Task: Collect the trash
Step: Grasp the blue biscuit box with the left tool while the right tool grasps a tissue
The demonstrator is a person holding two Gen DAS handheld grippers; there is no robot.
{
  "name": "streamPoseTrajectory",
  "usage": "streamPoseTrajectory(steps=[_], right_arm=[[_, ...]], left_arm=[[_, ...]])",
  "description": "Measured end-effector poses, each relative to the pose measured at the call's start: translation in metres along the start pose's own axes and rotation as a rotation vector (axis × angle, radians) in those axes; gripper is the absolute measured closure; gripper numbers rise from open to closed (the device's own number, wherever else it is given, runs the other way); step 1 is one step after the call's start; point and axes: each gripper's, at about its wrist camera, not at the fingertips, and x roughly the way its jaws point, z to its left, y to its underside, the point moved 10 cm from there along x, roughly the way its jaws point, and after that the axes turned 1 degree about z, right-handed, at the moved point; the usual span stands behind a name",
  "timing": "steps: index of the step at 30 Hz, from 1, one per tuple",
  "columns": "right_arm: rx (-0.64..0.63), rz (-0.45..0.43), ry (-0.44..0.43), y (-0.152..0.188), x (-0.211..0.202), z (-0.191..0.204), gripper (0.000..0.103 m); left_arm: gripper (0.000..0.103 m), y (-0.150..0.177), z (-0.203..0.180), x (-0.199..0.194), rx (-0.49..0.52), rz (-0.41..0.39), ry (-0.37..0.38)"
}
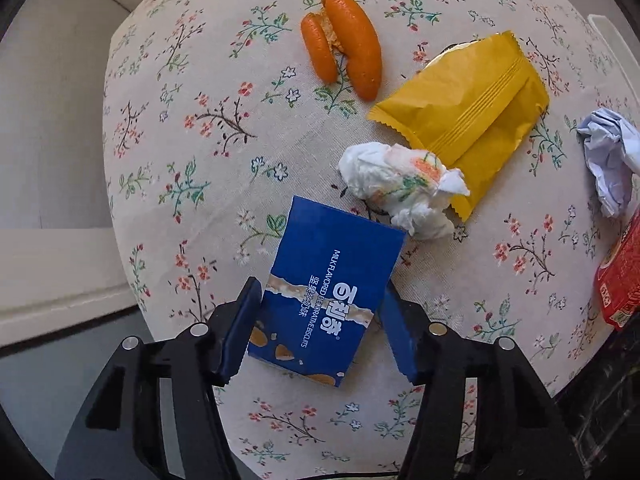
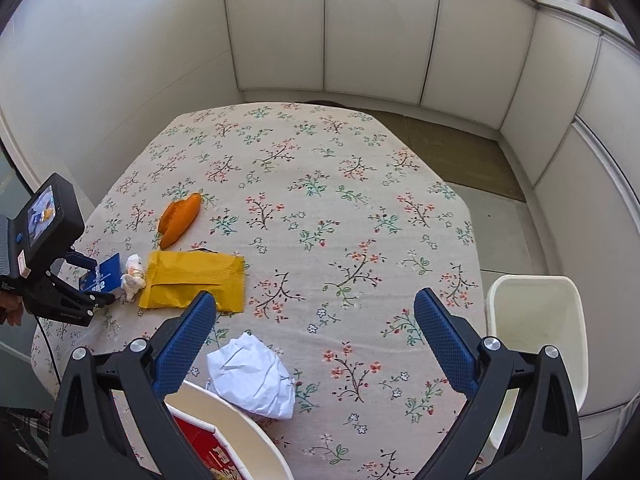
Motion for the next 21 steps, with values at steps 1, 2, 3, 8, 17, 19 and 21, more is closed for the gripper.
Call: streamPoseTrajectory(steps=[1, 2, 3, 8, 17, 19, 21], right_arm=[[-0.011, 0.014, -0.018, 0.0, 0.001, 0.005, 0.007], [-0.026, 0.031, -0.044, 0.001, 0.003, 0.013, 0.007], [-0.04, 0.044, -0.066, 0.0, 0.005, 0.02, 0.007], [-0.138, 0.084, -0.147, -0.009, 0.018, 0.06, 0.007], [-0.33, 0.208, -0.332, -0.012, 0.062, 0.157, 0.02], [-0.356, 0.239, -0.348, -0.009, 0.073, 0.173, 0.022], [-0.375, 0.258, -0.351, -0.007, 0.083, 0.187, 0.022]], left_arm=[[0.047, 0.004, -0.001, -0.004, -0.022, -0.015, 0.015], [0.047, 0.008, -0.003, -0.009, -0.042, -0.031, 0.029], [0.047, 0.011, -0.005, -0.015, -0.059, -0.045, 0.036], [0.047, 0.027, 0.011, -0.056, -0.321, -0.082, -0.003], [0.047, 0.046, 0.057, -0.136, -0.698, -0.345, -0.303], [0.047, 0.048, 0.061, -0.155, -0.722, -0.4, -0.318], [0.047, 0.048, 0.066, -0.174, -0.739, -0.456, -0.333]])
